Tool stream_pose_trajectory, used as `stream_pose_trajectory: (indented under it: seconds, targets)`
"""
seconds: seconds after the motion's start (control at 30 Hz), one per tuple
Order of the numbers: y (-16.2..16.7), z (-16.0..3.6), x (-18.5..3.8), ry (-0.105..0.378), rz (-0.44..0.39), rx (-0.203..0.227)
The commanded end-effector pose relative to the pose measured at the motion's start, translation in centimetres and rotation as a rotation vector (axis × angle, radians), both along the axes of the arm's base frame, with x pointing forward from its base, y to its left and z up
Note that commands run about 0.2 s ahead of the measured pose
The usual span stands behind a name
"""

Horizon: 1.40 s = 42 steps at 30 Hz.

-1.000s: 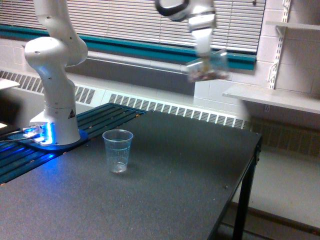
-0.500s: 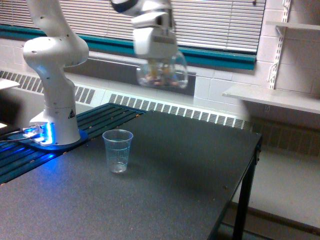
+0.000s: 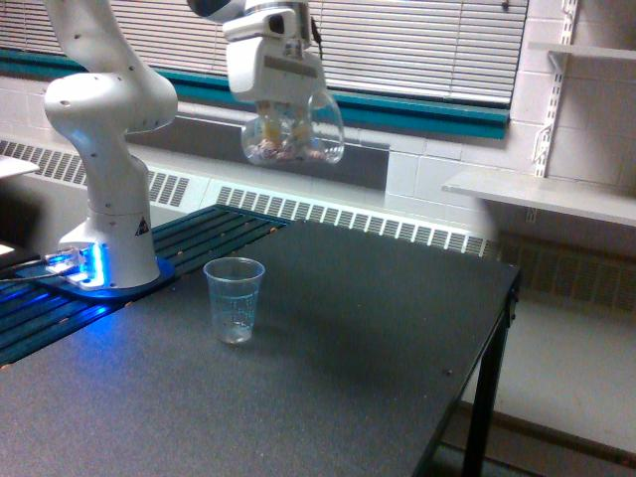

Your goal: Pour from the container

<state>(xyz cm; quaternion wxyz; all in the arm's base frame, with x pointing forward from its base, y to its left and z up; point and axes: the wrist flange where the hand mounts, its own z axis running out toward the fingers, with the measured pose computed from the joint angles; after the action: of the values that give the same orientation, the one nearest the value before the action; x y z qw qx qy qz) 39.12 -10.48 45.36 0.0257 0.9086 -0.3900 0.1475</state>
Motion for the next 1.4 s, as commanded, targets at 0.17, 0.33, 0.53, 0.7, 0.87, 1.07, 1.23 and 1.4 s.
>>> stream_pose_trajectory:
  seconds: [0.17, 0.33, 0.53, 0.7, 0.87, 1.07, 1.23, 1.4]
  targets:
    - [-1.3, -0.5, -2.0, 0.020, -0.033, -0.025]
    - [-1.7, -0.9, -2.9, 0.032, -0.042, -0.036]
    - [-1.8, -1.8, -4.2, 0.057, -0.045, -0.049]
    - [-1.7, -2.9, -5.3, 0.085, -0.046, -0.055]
    - [-1.5, -3.9, -6.4, 0.114, -0.046, -0.061]
    - [-1.4, -4.6, -7.6, 0.139, -0.044, -0.086]
    - [-1.1, -5.5, -8.7, 0.167, -0.050, -0.096]
    - [-0.8, -6.8, -10.1, 0.201, -0.056, -0.093]
